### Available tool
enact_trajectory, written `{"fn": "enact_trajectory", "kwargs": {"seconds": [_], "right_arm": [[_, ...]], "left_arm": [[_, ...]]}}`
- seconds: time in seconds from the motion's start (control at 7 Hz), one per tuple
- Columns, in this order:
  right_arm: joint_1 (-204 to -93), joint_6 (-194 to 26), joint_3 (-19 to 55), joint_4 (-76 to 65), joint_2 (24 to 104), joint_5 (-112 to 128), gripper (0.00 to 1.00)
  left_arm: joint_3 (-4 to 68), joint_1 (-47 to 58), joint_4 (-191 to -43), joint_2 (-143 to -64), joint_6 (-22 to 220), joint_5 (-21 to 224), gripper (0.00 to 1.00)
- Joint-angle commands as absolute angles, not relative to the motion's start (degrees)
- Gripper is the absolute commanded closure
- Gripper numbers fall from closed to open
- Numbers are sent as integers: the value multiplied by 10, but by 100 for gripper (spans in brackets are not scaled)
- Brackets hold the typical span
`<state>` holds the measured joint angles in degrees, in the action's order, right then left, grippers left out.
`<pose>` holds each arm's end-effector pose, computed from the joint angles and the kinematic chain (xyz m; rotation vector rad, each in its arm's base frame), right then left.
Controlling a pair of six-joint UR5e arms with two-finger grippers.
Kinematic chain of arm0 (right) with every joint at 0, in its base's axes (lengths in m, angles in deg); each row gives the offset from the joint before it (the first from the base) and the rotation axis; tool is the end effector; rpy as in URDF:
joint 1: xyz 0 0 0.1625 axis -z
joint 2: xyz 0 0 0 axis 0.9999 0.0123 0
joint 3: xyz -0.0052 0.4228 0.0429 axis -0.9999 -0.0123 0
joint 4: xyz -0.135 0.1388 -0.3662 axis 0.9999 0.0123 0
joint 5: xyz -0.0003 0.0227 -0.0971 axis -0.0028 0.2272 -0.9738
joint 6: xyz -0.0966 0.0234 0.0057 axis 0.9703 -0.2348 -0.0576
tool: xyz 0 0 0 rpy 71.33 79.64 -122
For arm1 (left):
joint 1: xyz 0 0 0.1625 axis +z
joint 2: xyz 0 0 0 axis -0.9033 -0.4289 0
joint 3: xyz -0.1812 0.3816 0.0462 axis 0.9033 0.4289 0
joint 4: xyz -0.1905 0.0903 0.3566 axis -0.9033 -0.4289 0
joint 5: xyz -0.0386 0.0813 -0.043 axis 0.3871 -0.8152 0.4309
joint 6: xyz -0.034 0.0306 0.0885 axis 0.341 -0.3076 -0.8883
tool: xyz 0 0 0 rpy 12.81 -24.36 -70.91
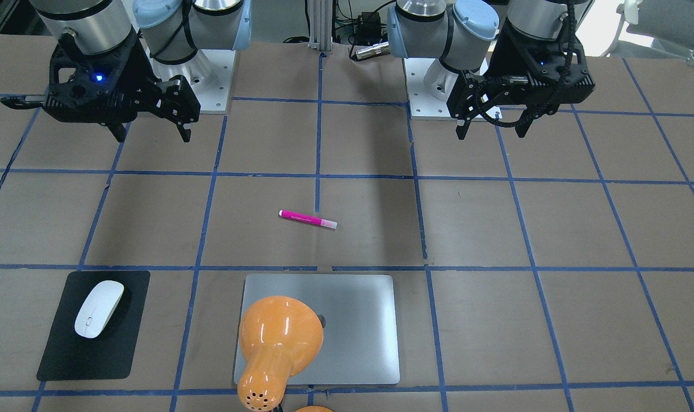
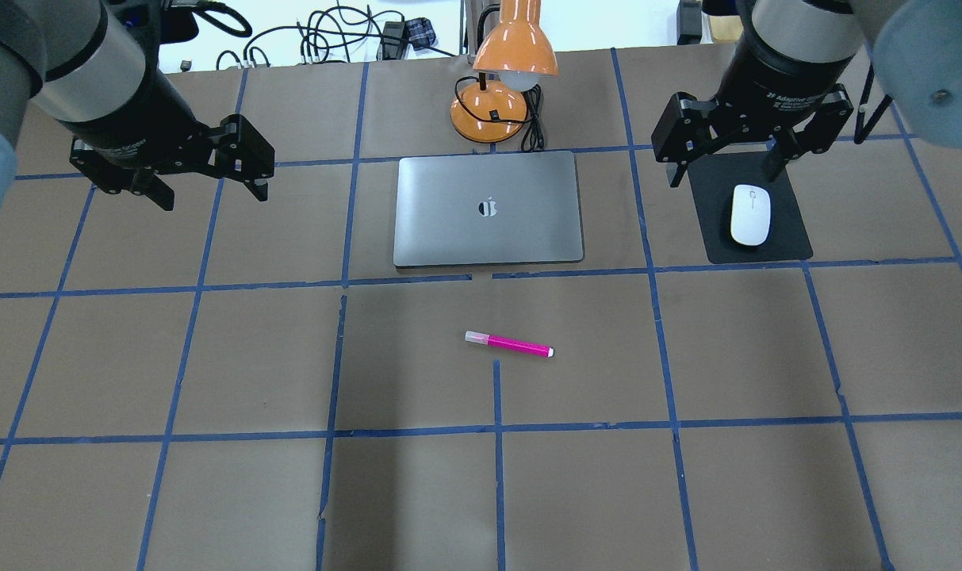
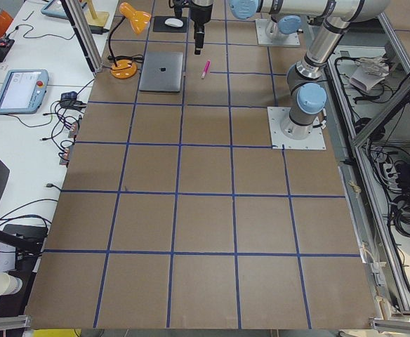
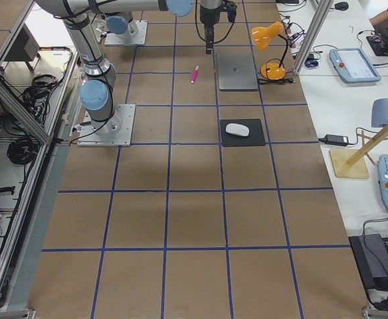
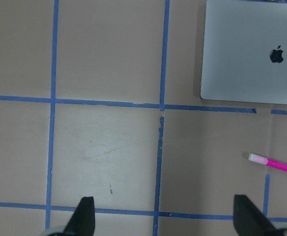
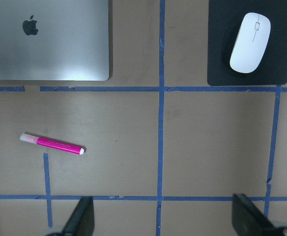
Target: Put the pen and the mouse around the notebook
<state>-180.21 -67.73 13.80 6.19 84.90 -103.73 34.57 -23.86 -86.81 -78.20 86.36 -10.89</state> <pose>0.1427 -0.4851 0.5030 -0.0176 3.1249 -0.0115 -0.1197 -0.4637 0.5093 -0.1029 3.1233 -0.1624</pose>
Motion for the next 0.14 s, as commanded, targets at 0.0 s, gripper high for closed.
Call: {"fn": "enact_trajectory", "kwargs": {"seconds": [0.0], "right_arm": [[-1803, -681, 138, 61, 848, -1033, 0]], "left_arm": [[346, -239, -869, -787, 864, -109, 0]]}}
